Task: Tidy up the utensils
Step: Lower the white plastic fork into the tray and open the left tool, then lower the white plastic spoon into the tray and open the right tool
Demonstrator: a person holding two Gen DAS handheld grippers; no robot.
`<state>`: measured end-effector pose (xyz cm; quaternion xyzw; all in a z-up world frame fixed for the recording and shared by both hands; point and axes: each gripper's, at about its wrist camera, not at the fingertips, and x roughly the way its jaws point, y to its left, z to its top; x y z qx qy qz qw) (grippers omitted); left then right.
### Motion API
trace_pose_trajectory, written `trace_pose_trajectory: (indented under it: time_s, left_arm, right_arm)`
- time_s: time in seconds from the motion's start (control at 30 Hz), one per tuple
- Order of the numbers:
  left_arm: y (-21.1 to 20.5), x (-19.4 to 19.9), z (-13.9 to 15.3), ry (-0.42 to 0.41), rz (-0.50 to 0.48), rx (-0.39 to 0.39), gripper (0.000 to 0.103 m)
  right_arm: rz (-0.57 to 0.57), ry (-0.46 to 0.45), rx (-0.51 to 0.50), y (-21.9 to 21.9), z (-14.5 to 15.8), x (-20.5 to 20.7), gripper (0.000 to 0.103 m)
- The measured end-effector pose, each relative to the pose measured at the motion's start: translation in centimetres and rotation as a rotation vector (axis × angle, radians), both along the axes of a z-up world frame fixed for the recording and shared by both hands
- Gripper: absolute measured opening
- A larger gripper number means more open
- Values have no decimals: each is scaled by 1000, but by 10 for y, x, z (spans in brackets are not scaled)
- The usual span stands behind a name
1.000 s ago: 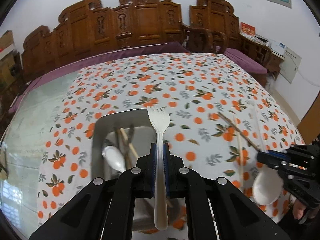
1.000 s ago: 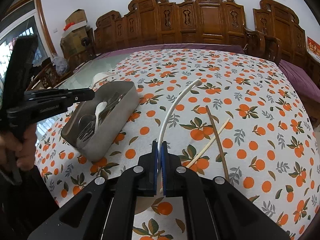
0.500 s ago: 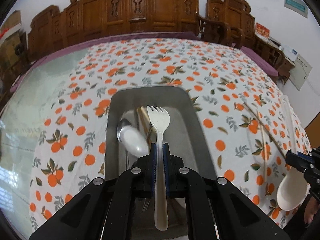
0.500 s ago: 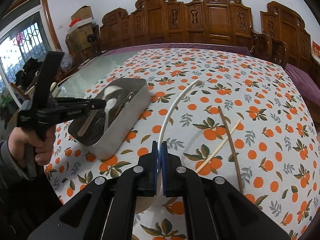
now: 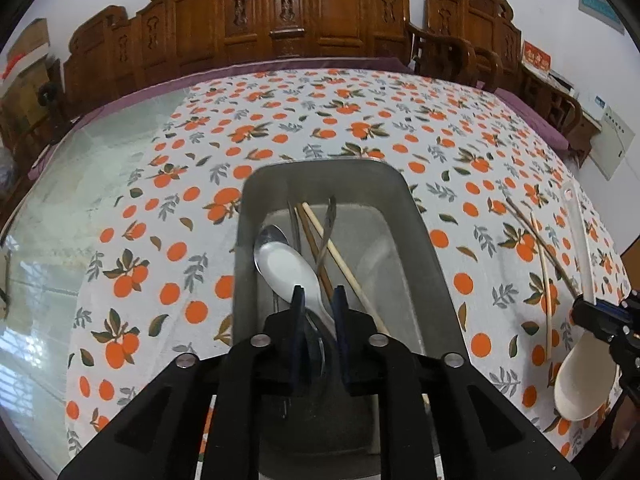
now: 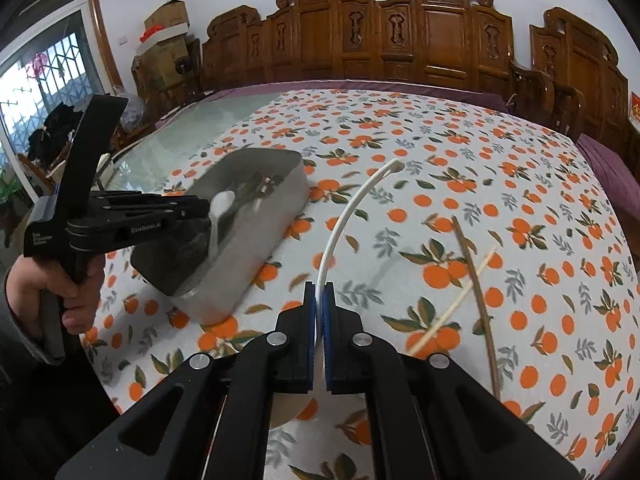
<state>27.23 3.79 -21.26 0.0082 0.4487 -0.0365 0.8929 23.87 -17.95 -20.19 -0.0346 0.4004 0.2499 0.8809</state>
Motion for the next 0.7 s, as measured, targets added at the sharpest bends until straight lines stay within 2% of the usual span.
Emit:
trace_pose_trajectory:
  time_s: [0.33,0.4,0.5,0.57,0.7]
  left_arm:
    - [17,-6,27,-79,12,13,23]
    - [22,-7,31,-91,17,14,28]
    - [31,-9,38,-110,31,-2,44]
    - [37,-11,44,-138,47,-5,63]
    - [50,-14,54,-177,73,-5,83]
  right_arm:
    - [72,-34,18,44,28,11,4]
    - [81,-35,26,54,32,16,4]
    - [93,-39,29,68,35,23,4]
    - [101,-45,26,78,36,28,4]
    - [111,-44,26,92,35,37,4]
